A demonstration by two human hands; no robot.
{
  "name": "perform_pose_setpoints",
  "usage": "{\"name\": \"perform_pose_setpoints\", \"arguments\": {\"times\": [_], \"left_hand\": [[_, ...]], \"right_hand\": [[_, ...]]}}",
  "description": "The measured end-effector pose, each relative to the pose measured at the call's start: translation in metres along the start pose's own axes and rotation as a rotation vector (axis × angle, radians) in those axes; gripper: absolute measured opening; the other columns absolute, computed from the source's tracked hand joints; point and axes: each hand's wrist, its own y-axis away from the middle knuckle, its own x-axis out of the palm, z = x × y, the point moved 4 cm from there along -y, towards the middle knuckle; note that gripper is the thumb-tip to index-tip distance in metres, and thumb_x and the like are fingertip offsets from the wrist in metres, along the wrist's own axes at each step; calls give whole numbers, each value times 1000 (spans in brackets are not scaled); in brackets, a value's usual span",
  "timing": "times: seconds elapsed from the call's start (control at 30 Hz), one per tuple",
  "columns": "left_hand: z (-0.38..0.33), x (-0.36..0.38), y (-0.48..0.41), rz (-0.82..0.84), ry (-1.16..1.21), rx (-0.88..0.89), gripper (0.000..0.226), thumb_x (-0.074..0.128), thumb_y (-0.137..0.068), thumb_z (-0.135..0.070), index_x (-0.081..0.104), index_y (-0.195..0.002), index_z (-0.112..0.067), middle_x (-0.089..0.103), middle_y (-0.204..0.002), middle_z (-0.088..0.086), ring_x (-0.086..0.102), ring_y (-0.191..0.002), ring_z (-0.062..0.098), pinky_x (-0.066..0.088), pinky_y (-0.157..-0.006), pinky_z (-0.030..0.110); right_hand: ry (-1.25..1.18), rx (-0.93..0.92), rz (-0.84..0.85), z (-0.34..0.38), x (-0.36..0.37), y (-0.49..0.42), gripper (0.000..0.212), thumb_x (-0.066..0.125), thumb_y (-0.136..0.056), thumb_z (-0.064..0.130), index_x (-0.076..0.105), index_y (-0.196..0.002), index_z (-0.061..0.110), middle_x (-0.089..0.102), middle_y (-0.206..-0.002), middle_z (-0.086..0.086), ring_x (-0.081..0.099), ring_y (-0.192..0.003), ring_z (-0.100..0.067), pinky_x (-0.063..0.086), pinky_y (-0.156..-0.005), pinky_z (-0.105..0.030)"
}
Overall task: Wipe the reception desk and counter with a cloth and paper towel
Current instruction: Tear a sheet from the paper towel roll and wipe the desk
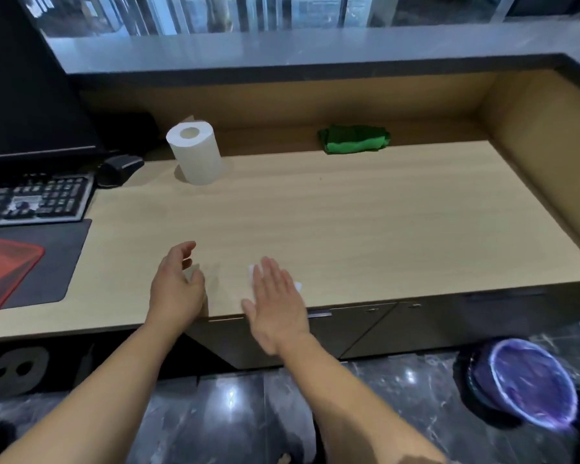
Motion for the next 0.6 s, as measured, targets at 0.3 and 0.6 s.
{"name": "perform_pose_setpoints", "arguments": {"times": [0.3, 0.6], "left_hand": [[-63, 68, 6, 165, 41, 115, 47, 48, -93, -5, 44, -139, -16, 50, -138, 6, 51, -122, 21, 40, -100, 34], [-87, 96, 13, 243, 14, 156, 48, 51, -93, -7, 42, -140, -15, 50, -139, 7, 50, -123, 23, 40, -101, 36]], "right_hand": [[16, 663, -50, -267, -45, 86, 64, 10, -103, 41, -6, -153, 5, -11, -161, -13, -13, -149, -23, -4, -121, -37], [-132, 771, -66, -269, -48, 66, 65, 12, -102, 38, -7, -152, 0, -12, -160, -19, -15, -148, -29, -4, -120, -43]]}}
